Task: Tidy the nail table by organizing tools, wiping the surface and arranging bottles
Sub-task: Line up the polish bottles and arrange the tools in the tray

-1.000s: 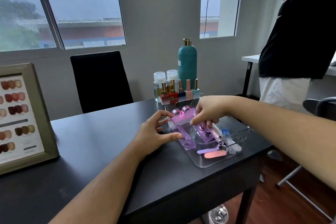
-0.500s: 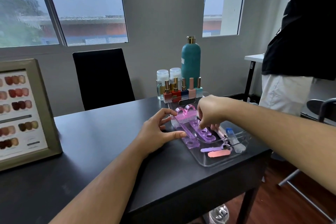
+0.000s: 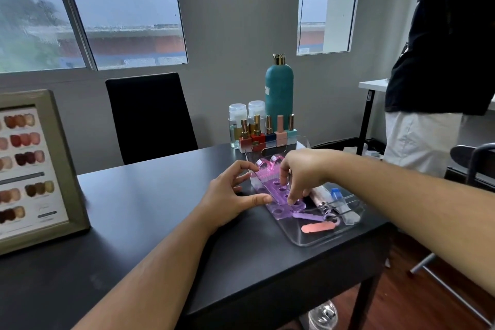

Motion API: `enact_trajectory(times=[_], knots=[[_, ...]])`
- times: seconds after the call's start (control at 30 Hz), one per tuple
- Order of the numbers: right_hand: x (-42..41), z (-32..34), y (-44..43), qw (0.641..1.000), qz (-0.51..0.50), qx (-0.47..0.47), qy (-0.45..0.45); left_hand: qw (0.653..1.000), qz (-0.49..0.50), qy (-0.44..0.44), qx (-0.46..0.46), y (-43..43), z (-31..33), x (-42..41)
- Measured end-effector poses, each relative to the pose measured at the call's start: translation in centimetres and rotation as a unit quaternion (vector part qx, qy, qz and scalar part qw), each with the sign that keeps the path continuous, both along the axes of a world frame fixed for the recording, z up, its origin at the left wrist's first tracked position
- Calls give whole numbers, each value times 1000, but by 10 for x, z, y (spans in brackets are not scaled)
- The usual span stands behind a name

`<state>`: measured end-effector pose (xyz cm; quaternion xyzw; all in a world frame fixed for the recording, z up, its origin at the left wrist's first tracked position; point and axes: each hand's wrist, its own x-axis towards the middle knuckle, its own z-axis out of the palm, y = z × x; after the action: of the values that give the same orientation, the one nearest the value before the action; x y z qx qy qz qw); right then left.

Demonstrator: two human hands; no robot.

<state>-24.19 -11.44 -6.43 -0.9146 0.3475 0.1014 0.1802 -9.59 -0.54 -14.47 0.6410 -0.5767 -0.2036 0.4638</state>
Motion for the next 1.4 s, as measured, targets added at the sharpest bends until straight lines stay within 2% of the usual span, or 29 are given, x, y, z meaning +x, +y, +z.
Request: enact_trajectory(times=[0.13, 0.23, 0.33, 0.47, 0.6, 0.9, 1.1, 1.4], knots=[[-5, 9, -4, 1000, -6, -3, -30, 1000, 0, 1, -1, 0, 0, 0], [-14, 20, -13, 994, -45, -55, -79, 1000, -1, 6, 1, 0, 0, 0], [-21, 14, -14, 990, -68, -122, -26, 1000, 0, 8, 2, 0, -1, 0], [-19, -1, -10, 990, -63, -123, 27, 1000, 2, 10, 3, 1, 1, -1], [-19, -1, -8, 986, -66, -144, 43, 1000, 4, 12, 6, 2, 2, -3], [-29, 16, 0, 995, -50, -47, 71, 1000, 1, 17, 13, 2, 3, -3], [-23, 8, 1, 996, -79, -12, 28, 1000, 3, 14, 15, 2, 3, -3], [-28, 10, -2, 994, -97, -22, 51, 1000, 0, 12, 14, 1, 1, -1]])
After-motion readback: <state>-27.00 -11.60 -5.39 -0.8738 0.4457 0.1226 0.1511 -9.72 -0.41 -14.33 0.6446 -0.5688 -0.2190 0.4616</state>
